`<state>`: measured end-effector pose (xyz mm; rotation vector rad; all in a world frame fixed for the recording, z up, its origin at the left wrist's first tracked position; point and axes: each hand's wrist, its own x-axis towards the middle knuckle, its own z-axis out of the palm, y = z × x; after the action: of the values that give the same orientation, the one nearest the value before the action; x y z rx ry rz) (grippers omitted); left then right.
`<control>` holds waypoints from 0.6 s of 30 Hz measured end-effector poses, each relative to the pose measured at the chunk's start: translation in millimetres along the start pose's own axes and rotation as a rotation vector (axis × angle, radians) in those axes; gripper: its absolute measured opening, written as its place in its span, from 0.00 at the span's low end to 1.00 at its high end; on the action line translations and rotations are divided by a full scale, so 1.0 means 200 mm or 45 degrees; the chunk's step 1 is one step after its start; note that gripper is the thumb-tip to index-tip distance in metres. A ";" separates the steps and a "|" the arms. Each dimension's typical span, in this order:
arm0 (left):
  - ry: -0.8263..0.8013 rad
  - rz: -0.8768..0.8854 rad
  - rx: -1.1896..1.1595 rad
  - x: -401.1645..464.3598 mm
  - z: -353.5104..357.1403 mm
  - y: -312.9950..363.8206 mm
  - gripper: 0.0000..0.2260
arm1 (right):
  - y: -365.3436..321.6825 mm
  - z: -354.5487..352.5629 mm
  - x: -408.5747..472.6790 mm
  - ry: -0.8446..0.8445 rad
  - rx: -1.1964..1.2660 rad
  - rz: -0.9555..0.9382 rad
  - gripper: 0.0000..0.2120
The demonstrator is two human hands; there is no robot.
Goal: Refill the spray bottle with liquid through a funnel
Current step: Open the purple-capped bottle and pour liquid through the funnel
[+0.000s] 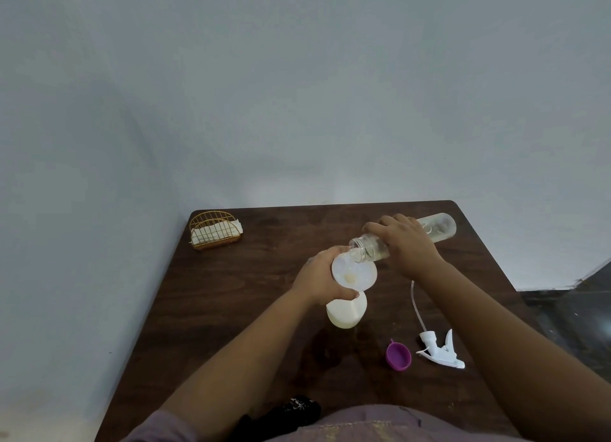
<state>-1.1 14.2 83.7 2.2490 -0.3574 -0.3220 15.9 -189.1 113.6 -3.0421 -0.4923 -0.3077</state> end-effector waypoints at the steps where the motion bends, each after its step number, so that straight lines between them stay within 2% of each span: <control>1: -0.001 0.001 0.001 0.00 0.00 0.00 0.36 | 0.00 0.00 0.00 -0.004 -0.008 -0.003 0.21; 8: -0.003 0.007 0.013 0.01 0.01 -0.01 0.36 | 0.00 0.00 -0.01 0.009 -0.009 -0.006 0.21; 18: -0.013 -0.012 0.011 0.01 0.02 -0.02 0.37 | -0.02 0.01 -0.04 -0.009 0.483 0.125 0.21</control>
<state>-0.3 13.0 78.5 2.2592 -0.3539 -0.3376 7.3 -188.1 110.4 -2.6877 -0.3521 -0.1749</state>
